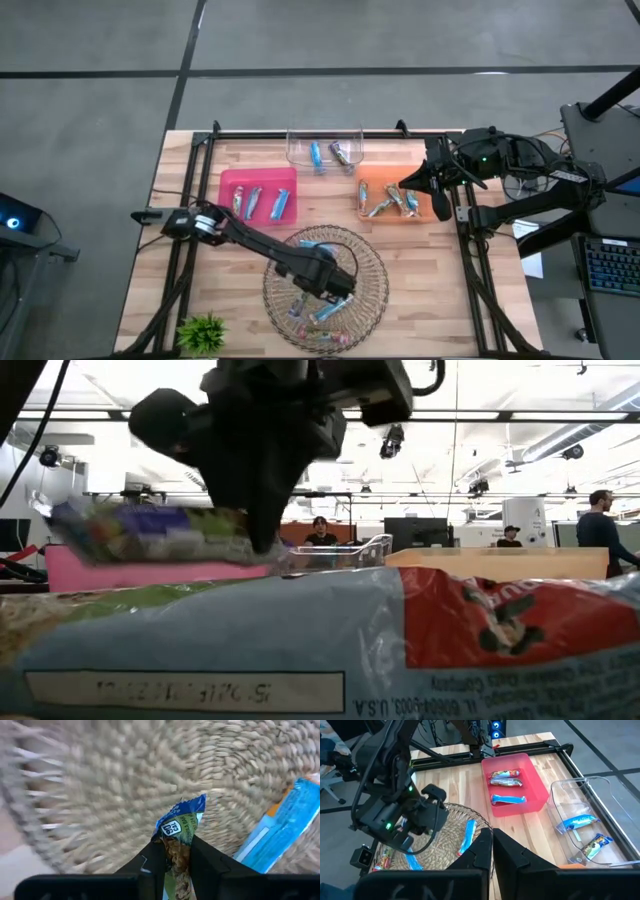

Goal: Pick and place Granola Bars by type
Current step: Put the blue granola bar into the transparent bin

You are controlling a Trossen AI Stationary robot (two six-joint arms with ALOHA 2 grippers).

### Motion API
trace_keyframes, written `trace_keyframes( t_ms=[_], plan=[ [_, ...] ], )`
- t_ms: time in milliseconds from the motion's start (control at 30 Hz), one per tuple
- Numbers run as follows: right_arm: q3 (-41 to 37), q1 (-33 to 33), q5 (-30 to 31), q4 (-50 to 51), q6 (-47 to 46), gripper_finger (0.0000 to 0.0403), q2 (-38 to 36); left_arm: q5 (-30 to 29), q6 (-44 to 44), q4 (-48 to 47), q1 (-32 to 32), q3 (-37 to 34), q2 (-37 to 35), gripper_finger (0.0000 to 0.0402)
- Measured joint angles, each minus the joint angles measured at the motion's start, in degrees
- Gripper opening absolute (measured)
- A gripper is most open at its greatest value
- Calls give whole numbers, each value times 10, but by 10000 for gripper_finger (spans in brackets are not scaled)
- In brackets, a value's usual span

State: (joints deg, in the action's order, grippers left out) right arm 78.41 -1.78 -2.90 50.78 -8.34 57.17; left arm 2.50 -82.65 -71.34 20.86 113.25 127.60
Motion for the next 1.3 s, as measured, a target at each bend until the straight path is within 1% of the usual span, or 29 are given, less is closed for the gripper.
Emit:
trace_keyframes(
  t_ms=[67,167,400,667,867,1100,1300],
  plan=[
    [0,0,0,0,0,8,0,-2,19,-14,-8,0,-10,55],
    [0,0,0,0,0,8,0,-23,42,-49,-25,0,-28,55],
    [0,0,0,0,-8,8,0,-106,86,-120,-76,0,-92,55],
    [0,0,0,0,-11,8,0,-182,123,-142,-136,-1,-172,55],
    [0,0,0,0,-15,8,0,-206,149,-148,-165,-1,-207,55],
    [0,0,0,0,-16,8,0,-207,196,-146,-199,-1,-210,55],
    [0,0,0,0,-18,8,0,-201,271,-110,-264,-1,-208,55]
  ],
)
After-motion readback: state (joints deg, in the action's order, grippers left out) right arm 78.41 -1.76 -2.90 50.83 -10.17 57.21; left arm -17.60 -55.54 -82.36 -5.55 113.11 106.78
